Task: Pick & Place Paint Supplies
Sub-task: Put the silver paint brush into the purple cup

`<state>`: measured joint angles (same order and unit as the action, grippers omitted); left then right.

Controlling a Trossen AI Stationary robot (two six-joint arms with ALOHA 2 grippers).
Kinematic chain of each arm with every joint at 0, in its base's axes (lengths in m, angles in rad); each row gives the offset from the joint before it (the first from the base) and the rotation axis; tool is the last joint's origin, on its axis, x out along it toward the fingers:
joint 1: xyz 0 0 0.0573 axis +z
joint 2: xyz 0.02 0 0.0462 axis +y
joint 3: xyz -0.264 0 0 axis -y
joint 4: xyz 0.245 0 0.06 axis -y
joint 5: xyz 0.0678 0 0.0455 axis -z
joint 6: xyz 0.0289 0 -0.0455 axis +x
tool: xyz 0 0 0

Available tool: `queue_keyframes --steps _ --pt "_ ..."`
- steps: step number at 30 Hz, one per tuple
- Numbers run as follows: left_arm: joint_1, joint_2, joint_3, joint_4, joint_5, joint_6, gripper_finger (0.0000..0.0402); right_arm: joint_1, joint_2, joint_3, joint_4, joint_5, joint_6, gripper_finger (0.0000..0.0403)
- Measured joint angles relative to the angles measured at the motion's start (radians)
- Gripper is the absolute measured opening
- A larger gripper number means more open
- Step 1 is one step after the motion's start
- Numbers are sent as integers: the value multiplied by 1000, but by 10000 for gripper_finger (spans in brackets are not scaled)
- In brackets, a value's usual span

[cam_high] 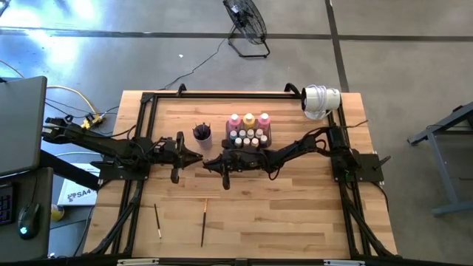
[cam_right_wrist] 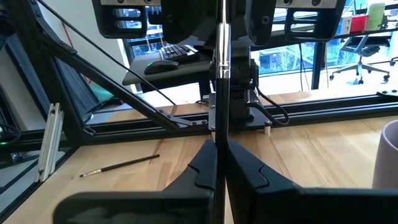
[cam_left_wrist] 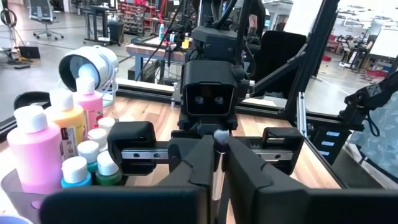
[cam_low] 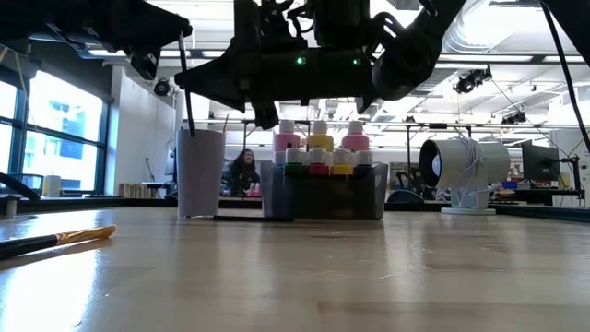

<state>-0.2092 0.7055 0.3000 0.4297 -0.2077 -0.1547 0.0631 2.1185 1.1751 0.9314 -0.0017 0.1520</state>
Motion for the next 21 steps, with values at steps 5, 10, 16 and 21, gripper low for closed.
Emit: queue_keyframes --steps 5,10,16,21 --pt "0 0 0 -1 0 0 13 0 0 0 0 0 0 5" --pt "0 0 0 -3 -28 0 23 0 0 0 0 3 2 17" --pt "0 -1 0 -5 -46 24 11 0 0 0 -1 3 9 52" --pt "-1 -11 0 -16 -86 73 9 -2 -4 0 -15 7 11 84"
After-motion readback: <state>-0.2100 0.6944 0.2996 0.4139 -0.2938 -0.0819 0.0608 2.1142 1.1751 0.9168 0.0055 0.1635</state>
